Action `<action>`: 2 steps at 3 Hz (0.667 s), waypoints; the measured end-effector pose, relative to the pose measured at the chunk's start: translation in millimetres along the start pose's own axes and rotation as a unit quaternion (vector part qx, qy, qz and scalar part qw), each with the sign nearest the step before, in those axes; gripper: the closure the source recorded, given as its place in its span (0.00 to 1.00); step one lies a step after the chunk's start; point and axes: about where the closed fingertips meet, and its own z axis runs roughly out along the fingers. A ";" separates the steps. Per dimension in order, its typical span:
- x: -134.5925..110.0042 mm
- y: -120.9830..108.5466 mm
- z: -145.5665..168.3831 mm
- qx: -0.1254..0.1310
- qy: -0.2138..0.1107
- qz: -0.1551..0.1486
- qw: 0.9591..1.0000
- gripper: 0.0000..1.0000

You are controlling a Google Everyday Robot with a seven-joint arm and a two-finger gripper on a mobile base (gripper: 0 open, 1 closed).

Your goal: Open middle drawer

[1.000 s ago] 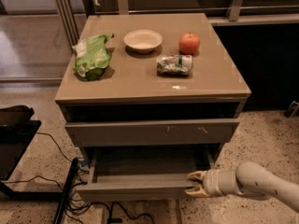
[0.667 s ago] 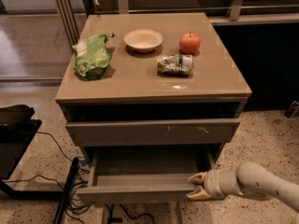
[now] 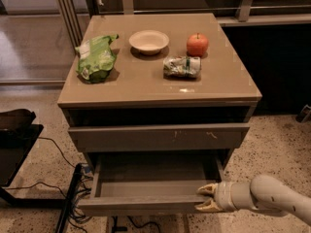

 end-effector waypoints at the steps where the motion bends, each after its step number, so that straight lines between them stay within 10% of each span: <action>1: 0.0 0.0 0.0 0.000 0.000 0.000 1.000 0.58; 2: 0.0 0.0 0.1 0.000 0.000 0.000 1.000 0.35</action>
Offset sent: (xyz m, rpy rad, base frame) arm 0.0000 0.0000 0.0000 0.0000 0.0000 0.0000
